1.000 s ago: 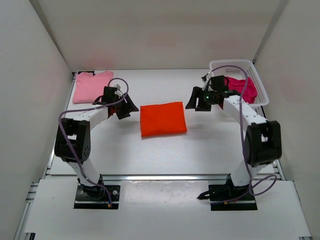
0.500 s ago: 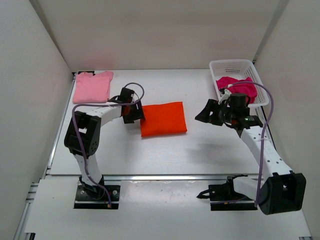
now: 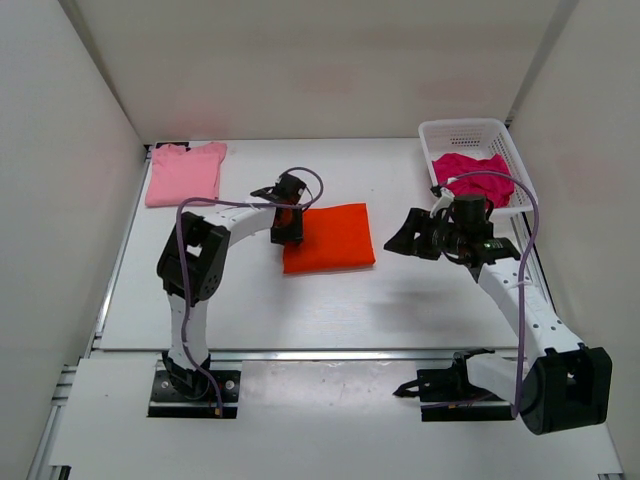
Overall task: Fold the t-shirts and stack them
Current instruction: Put the neatly folded tshirt into the corner of the board with the left arm
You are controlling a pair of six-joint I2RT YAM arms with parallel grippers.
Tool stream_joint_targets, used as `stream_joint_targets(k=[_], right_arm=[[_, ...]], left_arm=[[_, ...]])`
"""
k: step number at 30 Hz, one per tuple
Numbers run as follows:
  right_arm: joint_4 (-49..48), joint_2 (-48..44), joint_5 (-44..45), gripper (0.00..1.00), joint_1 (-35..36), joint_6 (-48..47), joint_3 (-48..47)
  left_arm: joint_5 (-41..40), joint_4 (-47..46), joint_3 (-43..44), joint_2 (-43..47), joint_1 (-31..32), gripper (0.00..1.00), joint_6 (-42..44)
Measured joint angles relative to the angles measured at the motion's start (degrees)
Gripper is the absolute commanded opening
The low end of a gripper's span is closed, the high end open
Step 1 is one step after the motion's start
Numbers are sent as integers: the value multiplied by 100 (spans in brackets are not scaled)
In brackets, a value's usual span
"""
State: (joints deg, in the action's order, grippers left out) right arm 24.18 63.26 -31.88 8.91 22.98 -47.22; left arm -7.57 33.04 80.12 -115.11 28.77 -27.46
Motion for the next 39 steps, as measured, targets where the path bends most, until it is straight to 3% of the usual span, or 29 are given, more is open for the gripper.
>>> stream_joint_targets(k=[2,4,10,18,28,39], right_arm=[[-13,-7,-24,60,-20,-7,2],[-33,-31,-76,59,-61,-9,2],[-37,-162,-188,59,-192,-39,2],[-28,-181,-280,58,-144,-83,-33],[68,466,-468,58,-85,-387,-1023],[94,1154,-710,56,46,-564,-1460]], left_arm=[[-13,42,72,-48,46,27,-2],[-20,85,146,-85,81,0,48],[-254,540,557,-275,87,0,278],[-1207,1388,1646,-612,-291,0,970],[-2297,1456,2844,-748,-739,0,2107],[-2787,1331,4319,-1733,-1440,0,3141]])
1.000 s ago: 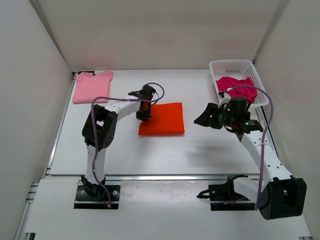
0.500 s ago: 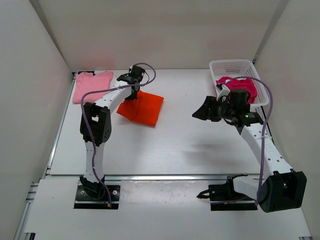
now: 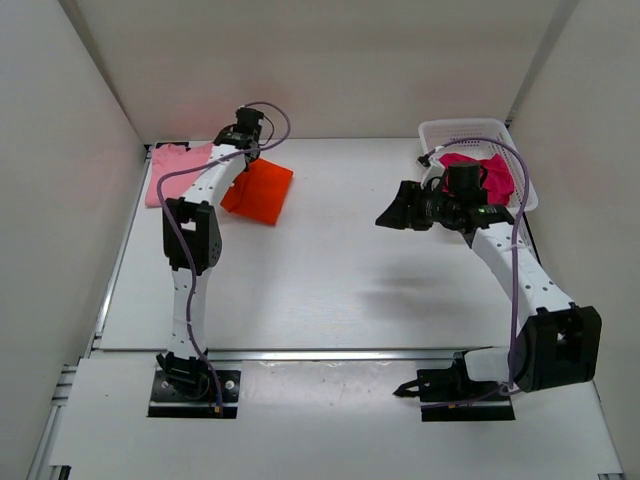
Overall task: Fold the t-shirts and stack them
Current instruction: Put the neatly folded tshirt into the corner of the board with the left arm
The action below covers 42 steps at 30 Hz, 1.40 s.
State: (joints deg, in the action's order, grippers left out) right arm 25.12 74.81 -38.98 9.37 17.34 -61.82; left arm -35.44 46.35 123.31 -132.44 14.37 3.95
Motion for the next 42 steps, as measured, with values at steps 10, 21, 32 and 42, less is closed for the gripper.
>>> stream_joint_targets(k=[10,21,32,42], right_arm=[[81,472,-48,55,11,-70,-72],[407,931,107,54,236,-105,-575],[669,1491,278,52,570,-74,-1106],[903,1845,380,51,778,-24,-1613]], left_arm=[[-44,-264,695,-46,-807,0,404],[227,-492,780,-46,-1364,0,645],[680,-697,691,33,-1816,0,719],[1003,-973,466,175,-2031,0,741]])
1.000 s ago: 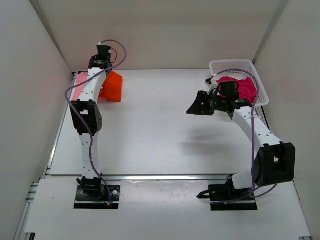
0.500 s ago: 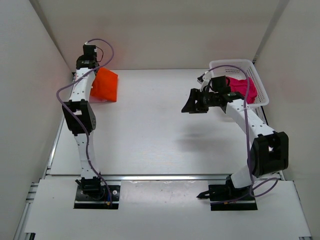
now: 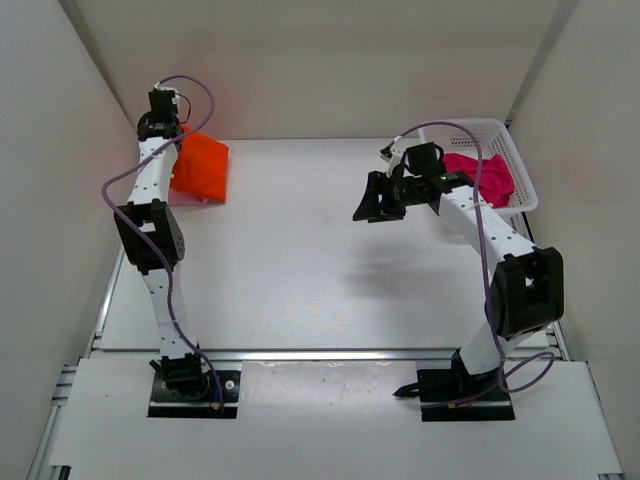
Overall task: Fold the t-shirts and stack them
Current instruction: Put the neatly folded tshirt into the corner of the board with the left arm
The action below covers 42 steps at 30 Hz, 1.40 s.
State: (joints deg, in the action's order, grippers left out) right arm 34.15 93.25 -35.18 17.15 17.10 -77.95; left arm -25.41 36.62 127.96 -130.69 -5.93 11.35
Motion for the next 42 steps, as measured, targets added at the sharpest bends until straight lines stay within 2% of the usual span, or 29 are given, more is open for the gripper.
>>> stream_joint_targets(k=[9,16,18,20,22,25,32,35,38,42], right_arm=[[120,385,96,50,192,55,-356],[308,713,175,50,310,94,-723],[365,798,195,50,326,92,-855],[398,876,225,50,352,96,-979],[415,977,269,50,378,107,-1099],[420,1102,315,50,420,138,-1187],[474,1130,457,50,494,225,-1156],[358,887,525,50,457,282,-800],[310,446,603,50,448,361,-348],[225,-382,671,50,442,474,256]], left_arm=[[372,-238,-133,-2,-391,0,-164],[603,-238,109,-216,-638,12,-306],[680,-249,306,-417,-675,29,-326],[767,-245,511,-671,-697,66,-321],[883,-282,656,-881,-697,81,-302],[1099,-275,769,-1154,-695,91,-348],[1274,-197,772,-1161,-612,93,-455],[1408,-306,243,-728,-542,93,-597],[1563,-586,-717,-4,-431,93,-782],[1768,-662,-831,179,-275,90,-1047]])
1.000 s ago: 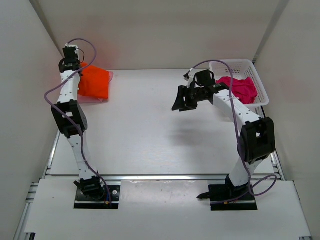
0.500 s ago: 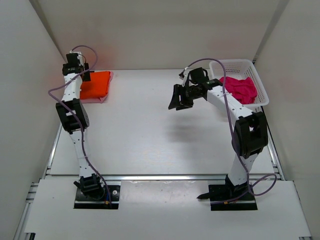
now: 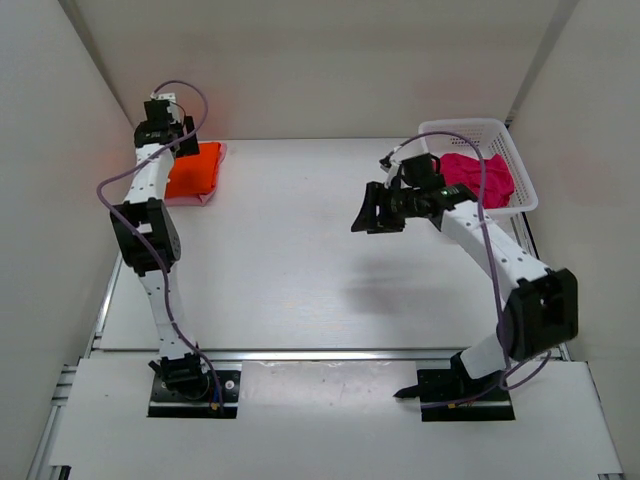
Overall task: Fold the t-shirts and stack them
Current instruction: Put the neatly folded tshirt into the corner of the board with the left arm, then grab crumpled tshirt from bin with the right arm
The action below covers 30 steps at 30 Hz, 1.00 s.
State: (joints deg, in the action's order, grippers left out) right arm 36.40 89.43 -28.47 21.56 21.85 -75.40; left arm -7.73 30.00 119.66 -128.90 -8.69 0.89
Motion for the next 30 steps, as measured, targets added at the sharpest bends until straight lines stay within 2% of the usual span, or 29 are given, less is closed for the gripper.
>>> stream_joint_targets(k=[6,11,18,23,30], right_arm=[[-313,-1198,13,49,-83,269,872],[-356,-1528,33,49,-234,398,1294],[-393,-1862,37,50,-448,481,1611],[-367,-2131,59,51,-647,361,1626],[-144,-2391,170,59,-1506,-136,1488]], left_arm=[[66,348,498,-715,221,86,-426],[94,699,501,-1279,304,83,-699],[87,793,466,-1080,442,86,-785],[133,507,-833,164,748,89,-942],[581,-374,-3521,3491,1252,89,-1652]])
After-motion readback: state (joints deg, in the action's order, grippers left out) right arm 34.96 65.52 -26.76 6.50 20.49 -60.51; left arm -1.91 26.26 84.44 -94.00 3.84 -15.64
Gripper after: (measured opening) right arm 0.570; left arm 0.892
